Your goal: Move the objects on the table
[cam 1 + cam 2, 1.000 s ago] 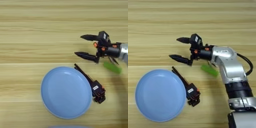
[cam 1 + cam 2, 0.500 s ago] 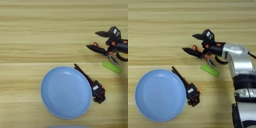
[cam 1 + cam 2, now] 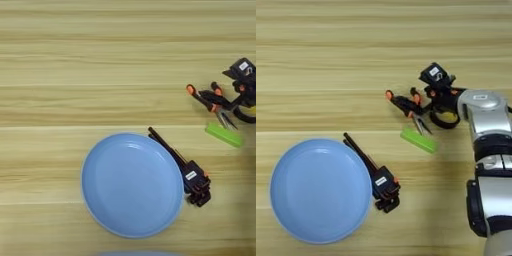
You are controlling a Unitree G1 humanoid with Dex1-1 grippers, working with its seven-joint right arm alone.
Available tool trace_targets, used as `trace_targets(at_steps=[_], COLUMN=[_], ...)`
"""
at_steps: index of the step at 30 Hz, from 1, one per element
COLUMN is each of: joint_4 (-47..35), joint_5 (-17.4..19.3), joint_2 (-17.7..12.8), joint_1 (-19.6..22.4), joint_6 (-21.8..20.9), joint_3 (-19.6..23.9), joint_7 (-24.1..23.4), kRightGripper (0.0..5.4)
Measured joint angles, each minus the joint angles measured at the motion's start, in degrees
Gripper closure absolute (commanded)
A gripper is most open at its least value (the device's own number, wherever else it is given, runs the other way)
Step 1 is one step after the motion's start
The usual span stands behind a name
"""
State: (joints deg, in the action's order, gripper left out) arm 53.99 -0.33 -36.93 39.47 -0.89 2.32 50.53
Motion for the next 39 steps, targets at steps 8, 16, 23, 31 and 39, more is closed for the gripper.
trace_targets(at_steps=[8,16,23,31,39], joint_4=[10.4,16.8,20.0,20.7,20.7], joint_5=[-2.6,-2.9,-3.0,-4.4,-4.5], joint_2=[0.9,3.4,4.1,4.5,5.8], joint_1=[2.9,4.3,5.5,6.5,6.7], joint_6=[-2.2,-1.9,-0.5,0.2,0.3], joint_3=[-0.6,-0.6,-0.1,-0.1,0.2], joint_7=[-2.8,-6.4,-12.3,-15.9,-15.0], kRightGripper=[0.03,0.03,0.03,0.03,0.03])
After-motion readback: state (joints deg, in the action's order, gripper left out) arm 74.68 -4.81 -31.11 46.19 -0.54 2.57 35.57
